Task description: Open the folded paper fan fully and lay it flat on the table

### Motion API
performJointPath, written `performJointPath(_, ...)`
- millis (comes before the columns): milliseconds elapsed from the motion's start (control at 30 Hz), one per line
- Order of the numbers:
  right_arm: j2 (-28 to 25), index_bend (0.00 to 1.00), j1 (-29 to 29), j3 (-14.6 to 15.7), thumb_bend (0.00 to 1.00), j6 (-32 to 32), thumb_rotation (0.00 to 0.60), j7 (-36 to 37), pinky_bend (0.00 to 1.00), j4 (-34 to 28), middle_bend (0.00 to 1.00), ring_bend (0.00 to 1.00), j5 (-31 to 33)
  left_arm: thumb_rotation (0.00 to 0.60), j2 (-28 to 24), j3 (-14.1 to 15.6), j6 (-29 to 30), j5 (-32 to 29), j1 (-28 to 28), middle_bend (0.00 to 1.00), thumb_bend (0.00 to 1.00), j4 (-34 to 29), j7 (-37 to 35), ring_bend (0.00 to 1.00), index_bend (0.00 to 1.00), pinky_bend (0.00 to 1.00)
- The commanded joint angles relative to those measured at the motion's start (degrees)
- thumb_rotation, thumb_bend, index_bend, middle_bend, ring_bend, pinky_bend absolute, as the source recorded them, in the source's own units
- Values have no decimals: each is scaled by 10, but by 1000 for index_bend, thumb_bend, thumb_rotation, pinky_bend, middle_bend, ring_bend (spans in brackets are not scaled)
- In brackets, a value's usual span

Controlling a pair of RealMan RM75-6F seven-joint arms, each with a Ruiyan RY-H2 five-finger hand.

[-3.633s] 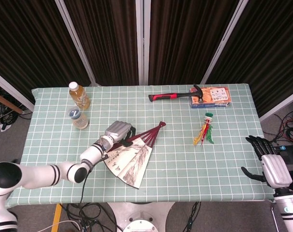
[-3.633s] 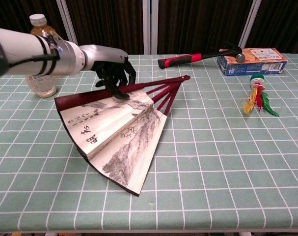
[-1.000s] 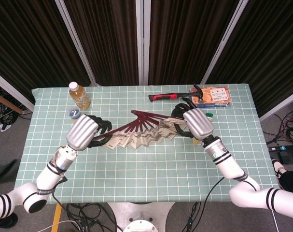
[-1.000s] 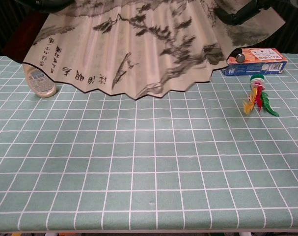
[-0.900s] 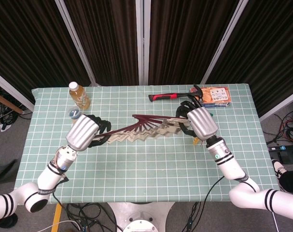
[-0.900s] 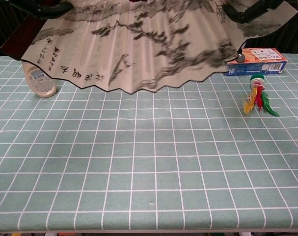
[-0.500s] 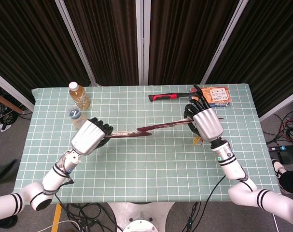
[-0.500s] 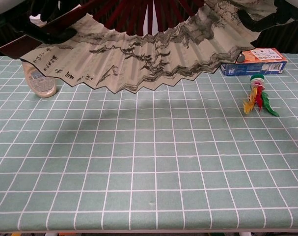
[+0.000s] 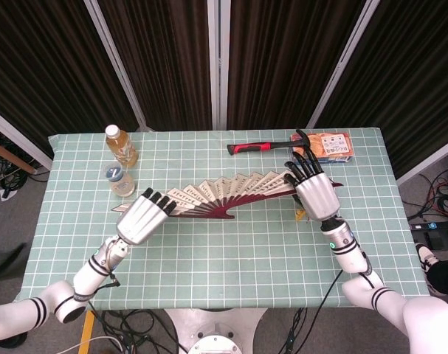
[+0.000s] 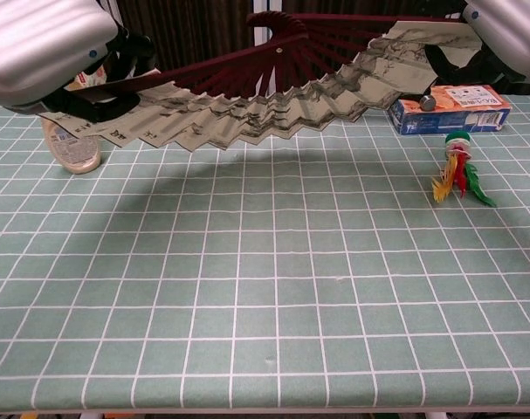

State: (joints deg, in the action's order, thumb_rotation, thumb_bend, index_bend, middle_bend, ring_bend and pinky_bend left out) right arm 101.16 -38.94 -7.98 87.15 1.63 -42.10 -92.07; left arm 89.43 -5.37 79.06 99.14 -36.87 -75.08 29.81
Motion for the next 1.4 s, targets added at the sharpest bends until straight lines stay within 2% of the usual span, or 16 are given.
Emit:
performJointPath(33,31,584,5,9,590,10,600,8,0,43,302,128,-8,600,14,8,-2,1,6,632,377,17,24,652,525,674)
performJointPath(333,92,520,12,7,575,29,600,-1,0,130,259,76,-1,600,25,15,-24,-17,16,586,360,10,58,599,478,638)
performJointPath(467,92,331,19,12,544,14,600,7,0,131,186,14,3,600,2,17,-76,-62,20,504,276,-49,73,522,356,591)
performJointPath(500,90,240,21,13,528,9,600,4,0,125,147,2,6,600,-3,16,-87,-74,20,482,247,-65,73,501,324,584)
performJointPath(567,80,114,30,17,487,-5,600,-8,0,97,85,0,10,600,-17,13,-108,-96,19,456,195,-98,72,480,288,578)
performJointPath(700,41,3,51,25,417,-32,600,-52,0,7,6,0,22,600,-41,9,-142,-132,16,403,76,-151,78,422,232,538)
performJointPath(833,-21,0,74,33,323,-80,600,-97,0,-137,0,0,51,600,-62,7,-180,-170,8,349,3,-190,72,358,185,491)
performJointPath(933,-71,0,84,35,235,-140,600,-129,0,-243,0,0,91,600,-74,7,-204,-192,3,324,0,-209,63,326,164,467)
performJointPath(1033,-120,0,81,30,123,-203,600,-160,0,-323,0,0,138,600,-88,4,-216,-210,-1,308,0,-223,48,311,153,450)
performJointPath(1167,-170,0,71,22,20,-277,600,-186,0,-393,0,0,200,600,-106,-2,-223,-224,-1,297,0,-238,5,311,144,441)
performJointPath(1400,-227,0,44,17,0,-369,600,-229,0,-456,0,0,296,600,-140,-14,-216,-238,9,293,0,-255,-87,311,141,424)
